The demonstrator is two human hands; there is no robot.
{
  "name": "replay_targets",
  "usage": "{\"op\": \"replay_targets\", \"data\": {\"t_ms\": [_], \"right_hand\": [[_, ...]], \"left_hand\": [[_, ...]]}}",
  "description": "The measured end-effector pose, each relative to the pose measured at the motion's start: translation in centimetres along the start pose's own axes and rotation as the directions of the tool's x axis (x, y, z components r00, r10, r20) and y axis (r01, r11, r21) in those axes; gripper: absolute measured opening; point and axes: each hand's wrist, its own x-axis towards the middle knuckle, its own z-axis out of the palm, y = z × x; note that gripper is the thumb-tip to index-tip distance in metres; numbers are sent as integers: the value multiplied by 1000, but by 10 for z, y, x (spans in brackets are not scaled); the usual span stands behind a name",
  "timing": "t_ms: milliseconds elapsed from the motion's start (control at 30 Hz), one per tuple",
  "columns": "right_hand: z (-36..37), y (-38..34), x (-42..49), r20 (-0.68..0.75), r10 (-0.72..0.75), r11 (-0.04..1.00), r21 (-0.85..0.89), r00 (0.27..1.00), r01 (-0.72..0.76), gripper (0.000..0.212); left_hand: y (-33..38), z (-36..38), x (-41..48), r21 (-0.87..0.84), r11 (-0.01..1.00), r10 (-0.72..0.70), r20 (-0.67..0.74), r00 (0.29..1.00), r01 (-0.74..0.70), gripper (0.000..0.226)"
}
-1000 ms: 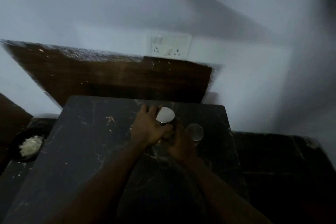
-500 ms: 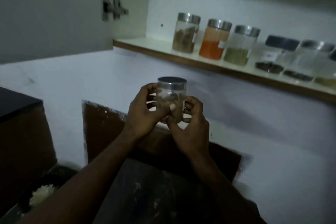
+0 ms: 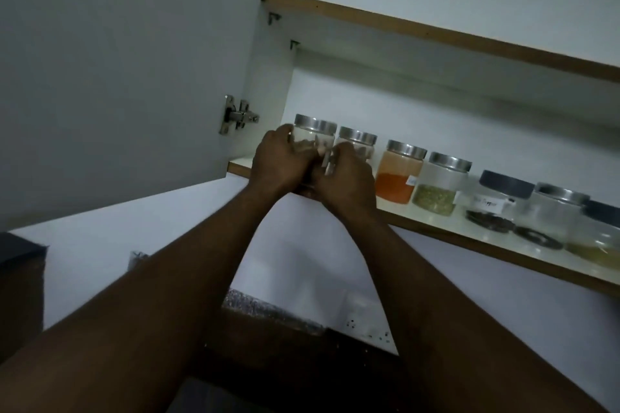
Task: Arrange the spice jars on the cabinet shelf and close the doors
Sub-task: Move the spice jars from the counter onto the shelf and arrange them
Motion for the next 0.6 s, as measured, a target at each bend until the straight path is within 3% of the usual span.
{"op": "replay_targets", "data": {"t_ms": [133, 267, 400, 467, 600], "right_hand": [[15, 16, 11, -81, 3, 992, -127, 997, -13, 25], [21, 19, 19, -81, 15, 983, -182, 997, -30, 26], [24, 18, 25, -50, 97, 960, -257, 994, -106, 20], [20, 20, 24, -33, 114, 961, -248, 993, -119, 17], [8, 18, 18, -8, 146, 971, -193, 989, -144, 16]], "left_hand": [[-13, 21, 17, 161, 987, 5, -39, 999, 2, 58], [-12, 33, 31, 284, 959, -49, 66, 997, 28, 64], [-10, 43, 30, 519, 853, -148, 147, 978, 51, 69], [-5, 43, 29, 555, 831, -183, 203, 962, 41, 71], [7, 35, 11, 515, 854, -197, 184, 963, 76, 102]]}}
